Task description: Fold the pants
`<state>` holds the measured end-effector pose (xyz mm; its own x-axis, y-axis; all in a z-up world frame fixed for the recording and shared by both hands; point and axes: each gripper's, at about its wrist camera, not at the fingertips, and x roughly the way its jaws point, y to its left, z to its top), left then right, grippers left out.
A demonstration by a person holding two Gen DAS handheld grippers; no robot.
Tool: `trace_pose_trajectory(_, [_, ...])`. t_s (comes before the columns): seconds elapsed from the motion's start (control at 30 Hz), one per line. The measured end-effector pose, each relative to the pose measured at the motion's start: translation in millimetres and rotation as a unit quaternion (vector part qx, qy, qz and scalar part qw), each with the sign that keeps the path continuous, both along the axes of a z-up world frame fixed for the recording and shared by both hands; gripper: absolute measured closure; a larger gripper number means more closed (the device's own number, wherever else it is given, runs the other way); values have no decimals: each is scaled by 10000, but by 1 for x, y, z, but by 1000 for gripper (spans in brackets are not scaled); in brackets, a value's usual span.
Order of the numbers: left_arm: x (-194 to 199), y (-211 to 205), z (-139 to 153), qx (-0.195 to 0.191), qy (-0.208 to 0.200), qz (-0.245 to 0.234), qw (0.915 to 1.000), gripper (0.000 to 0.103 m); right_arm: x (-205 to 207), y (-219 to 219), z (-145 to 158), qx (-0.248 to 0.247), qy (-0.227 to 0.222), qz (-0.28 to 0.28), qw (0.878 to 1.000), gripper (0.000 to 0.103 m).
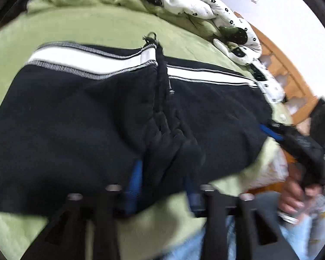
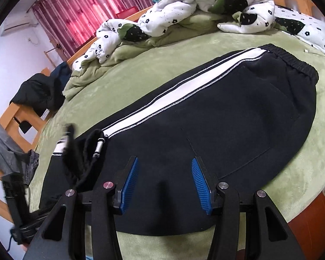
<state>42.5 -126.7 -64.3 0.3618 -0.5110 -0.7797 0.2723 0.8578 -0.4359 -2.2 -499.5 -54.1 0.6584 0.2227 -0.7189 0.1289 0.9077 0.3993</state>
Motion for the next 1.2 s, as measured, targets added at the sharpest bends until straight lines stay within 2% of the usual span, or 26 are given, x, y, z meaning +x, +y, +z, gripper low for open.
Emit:
trace_pose_trajectory(0.07, [-11, 23, 15, -220, -96, 115, 9996, 44, 3, 7, 1, -88, -37, 67, 9999, 52])
trace_pose_trajectory(0.13, [-21, 48, 27, -59, -369, 421, 9984, 37, 6, 18, 3, -126, -73, 207, 9997, 52])
trace_pose_trajectory(0.23, [-35, 91, 32, 55, -520, 930, 9943, 35, 10, 40, 7, -154, -77, 516, 9985, 52])
trace_pose_trajectory(0.3, [-43, 122, 26, 190, -411, 1346, 9899, 35, 14, 61, 8, -141, -94, 778, 9968, 52])
trace_pose_trajectory(0.4, [-51, 157, 15, 180, -239, 1731, 9845, 35, 13, 95, 9, -191, -122, 1110, 9936, 52])
trace_pose_trajectory(0.5, [-62, 187, 3, 92, -100, 1994, 9798, 35, 10, 137, 14, -493, -311, 1541, 9863, 52])
trace_pose_trajectory(0.63, [-64, 204, -6, -140, 7, 2181, 9758, 35, 11, 183, 20, -726, -526, 2109, 9734, 55])
trace_pose_trajectory(0.73, [-66, 216, -9, -443, 76, 2220, 9740, 35, 22, 207, 15, -1076, -436, 2280, 9667, 57])
trace_pose_trajectory(0.83, [-69, 222, -6, -562, -17, 2226, 9733, 35, 37, 218, -1, -1286, -185, 2332, 9637, 58])
trace_pose_trajectory(0.97, [-70, 226, -4, -661, -42, 2302, 9709, 35, 51, 226, -28, -1529, 194, 2357, 9595, 78])
trace_pose_trajectory(1.03, [-70, 228, -5, -734, -5, 2323, 9699, 35, 50, 225, -33, -1612, 254, 2369, 9577, 81])
trace_pose_trajectory(1.07, [-69, 228, -5, -754, 18, 2331, 9695, 35, 49, 225, -33, -1630, 222, 2389, 9570, 89])
trace_pose_trajectory(1.1, [-68, 228, -6, -751, 17, 2325, 9697, 35, 48, 222, -31, -1577, 195, 2418, 9572, 93])
trace_pose_trajectory(1.2, [-68, 226, -6, -587, -41, 2299, 9714, 35, 41, 204, -20, -1047, 96, 2342, 9665, 95])
